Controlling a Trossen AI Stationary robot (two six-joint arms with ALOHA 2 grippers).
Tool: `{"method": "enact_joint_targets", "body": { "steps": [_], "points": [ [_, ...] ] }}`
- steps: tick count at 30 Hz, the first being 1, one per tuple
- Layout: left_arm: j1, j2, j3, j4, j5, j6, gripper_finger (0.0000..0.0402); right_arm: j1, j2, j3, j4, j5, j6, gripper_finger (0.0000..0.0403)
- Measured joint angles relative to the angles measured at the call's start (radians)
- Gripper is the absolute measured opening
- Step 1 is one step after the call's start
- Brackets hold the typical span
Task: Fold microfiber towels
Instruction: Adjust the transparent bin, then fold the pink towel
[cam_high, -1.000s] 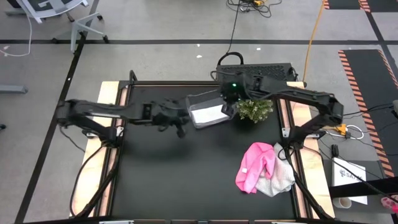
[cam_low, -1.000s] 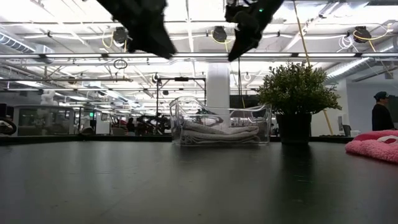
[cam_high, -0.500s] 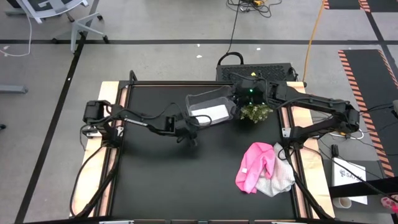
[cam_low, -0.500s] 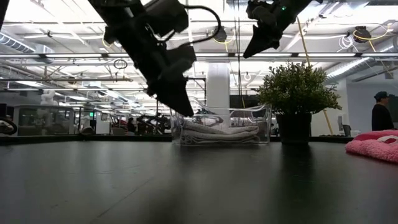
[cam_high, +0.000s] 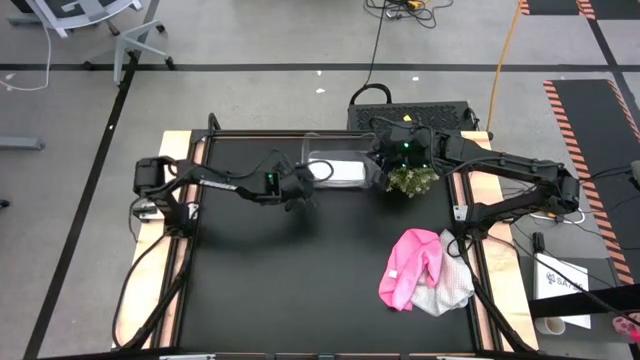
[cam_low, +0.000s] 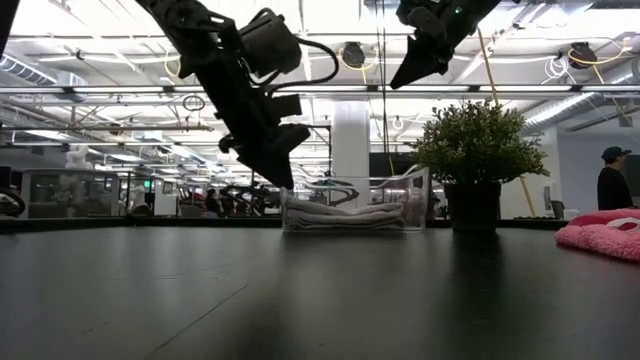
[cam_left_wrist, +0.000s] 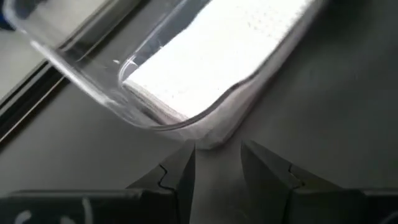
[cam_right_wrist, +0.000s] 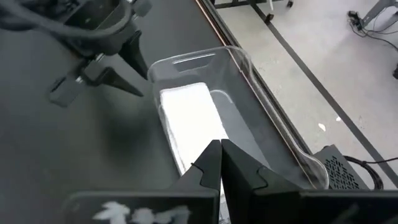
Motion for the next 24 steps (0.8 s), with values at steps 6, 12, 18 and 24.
{"method": "enact_joint_targets", "body": {
  "steps": [6,12,18,24],
  "points": [
    [0.003,-0.060,0.001,-0.043,0.073,-0.003,0.0131,0.029,-0.001,0.020,-0.127,0.017,0.014,0.0000],
    [-0.042,-0.197,0.000,-0.173,0.078,0.032,0.0131,0.129,-0.002,0.047,-0.345,0.053,0.158,0.0000],
    [-0.057,-0.307,0.001,-0.285,0.041,0.005,0.0131,0.247,0.007,0.029,-0.521,0.061,0.284,0.0000],
    [-0.057,-0.340,0.001,-0.328,0.030,-0.013,0.0131,0.295,0.007,-0.042,-0.613,0.060,0.470,0.0000]
  ]
}}
